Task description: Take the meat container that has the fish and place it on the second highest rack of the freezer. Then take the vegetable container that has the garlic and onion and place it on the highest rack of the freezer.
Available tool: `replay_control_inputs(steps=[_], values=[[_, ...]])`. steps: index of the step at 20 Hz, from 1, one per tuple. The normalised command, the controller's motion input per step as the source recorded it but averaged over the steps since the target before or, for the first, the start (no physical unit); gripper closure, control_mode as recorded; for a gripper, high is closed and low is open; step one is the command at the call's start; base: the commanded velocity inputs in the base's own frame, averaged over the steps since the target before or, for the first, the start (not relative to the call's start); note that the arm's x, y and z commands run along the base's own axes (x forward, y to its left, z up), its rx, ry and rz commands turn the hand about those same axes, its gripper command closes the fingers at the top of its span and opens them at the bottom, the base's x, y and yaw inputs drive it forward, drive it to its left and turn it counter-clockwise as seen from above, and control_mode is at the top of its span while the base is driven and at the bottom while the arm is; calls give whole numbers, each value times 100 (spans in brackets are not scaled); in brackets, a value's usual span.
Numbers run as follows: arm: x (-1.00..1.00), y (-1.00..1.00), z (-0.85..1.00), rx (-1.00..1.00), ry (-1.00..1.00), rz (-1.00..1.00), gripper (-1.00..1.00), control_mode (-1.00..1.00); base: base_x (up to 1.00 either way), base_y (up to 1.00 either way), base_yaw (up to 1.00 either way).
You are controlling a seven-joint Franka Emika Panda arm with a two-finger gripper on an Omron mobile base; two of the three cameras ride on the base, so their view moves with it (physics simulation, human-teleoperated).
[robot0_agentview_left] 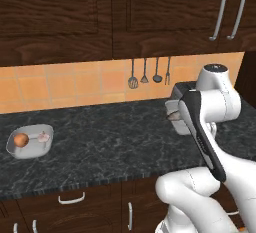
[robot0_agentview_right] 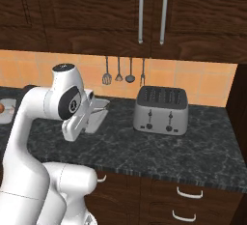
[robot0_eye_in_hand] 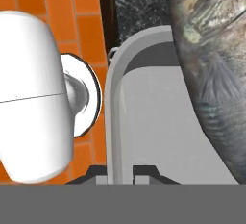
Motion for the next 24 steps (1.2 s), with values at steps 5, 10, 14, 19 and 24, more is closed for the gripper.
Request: replay_control_inputs(steps=[5, 10, 14, 19, 24], values=[[0, 0, 0, 0, 0, 0, 100, 100, -65, 60, 0], [0, 0, 0, 0, 0, 0, 100, 100, -42, 92, -33], [0, 0, 0, 0, 0, 0, 100, 100, -12, 11, -93], [0, 0, 0, 0, 0, 0, 100, 100, -17, 0, -100], [0, 0, 0, 0, 0, 0, 100, 100, -11, 0, -100]])
